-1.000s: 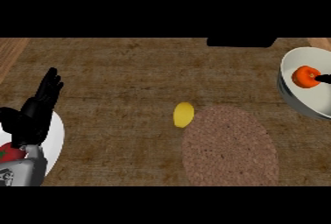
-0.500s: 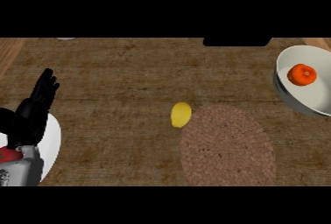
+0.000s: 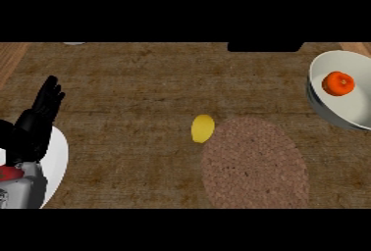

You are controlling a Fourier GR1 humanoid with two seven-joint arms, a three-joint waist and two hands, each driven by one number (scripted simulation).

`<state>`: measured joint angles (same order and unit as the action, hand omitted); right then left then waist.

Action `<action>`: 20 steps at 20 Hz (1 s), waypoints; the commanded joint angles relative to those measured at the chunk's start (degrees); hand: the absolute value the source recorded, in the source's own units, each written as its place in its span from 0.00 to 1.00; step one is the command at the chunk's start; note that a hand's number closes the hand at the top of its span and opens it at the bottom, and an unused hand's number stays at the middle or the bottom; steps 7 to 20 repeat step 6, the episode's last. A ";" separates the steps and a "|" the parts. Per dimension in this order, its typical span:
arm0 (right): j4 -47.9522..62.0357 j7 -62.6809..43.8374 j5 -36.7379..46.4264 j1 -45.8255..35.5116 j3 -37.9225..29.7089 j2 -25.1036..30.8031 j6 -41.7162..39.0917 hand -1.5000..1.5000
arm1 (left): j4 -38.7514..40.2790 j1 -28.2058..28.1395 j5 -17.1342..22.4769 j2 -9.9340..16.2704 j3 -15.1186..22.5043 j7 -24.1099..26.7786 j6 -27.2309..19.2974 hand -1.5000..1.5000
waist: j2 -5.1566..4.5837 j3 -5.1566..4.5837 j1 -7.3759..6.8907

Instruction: Pick the squash from the placemat and place it in the bowl

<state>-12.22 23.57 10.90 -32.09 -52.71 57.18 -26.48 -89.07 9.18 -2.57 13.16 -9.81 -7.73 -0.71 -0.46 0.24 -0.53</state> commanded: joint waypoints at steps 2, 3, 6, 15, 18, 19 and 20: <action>1.35 3.21 -2.71 4.06 -1.74 2.81 -7.45 0.00 | 2.03 0.44 -1.18 -1.76 1.45 1.73 -0.72 0.50 | -0.20 0.07 -0.28; 1.79 6.08 -3.40 7.98 -2.26 2.08 -9.82 0.00 | -1.16 -1.74 -1.13 -1.20 1.12 -0.13 -0.77 0.50 | 0.04 0.07 -0.14; 1.88 5.06 -5.65 7.08 -3.74 4.84 -12.97 0.00 | 3.00 0.90 0.93 1.02 -1.74 1.22 1.02 0.50 | -0.05 0.04 0.00; 1.88 5.06 -5.65 7.08 -3.74 4.84 -12.97 0.00 | 3.00 0.90 0.93 1.02 -1.74 1.22 1.02 0.50 | -0.05 0.04 0.00; 1.88 5.06 -5.65 7.08 -3.74 4.84 -12.97 0.00 | 3.00 0.90 0.93 1.02 -1.74 1.22 1.02 0.50 | -0.05 0.04 0.00; 1.88 5.06 -5.65 7.08 -3.74 4.84 -12.97 0.00 | 3.00 0.90 0.93 1.02 -1.74 1.22 1.02 0.50 | -0.05 0.04 0.00; 1.88 5.06 -5.65 7.08 -3.74 4.84 -12.97 0.00 | 3.00 0.90 0.93 1.02 -1.74 1.22 1.02 0.50 | -0.05 0.04 0.00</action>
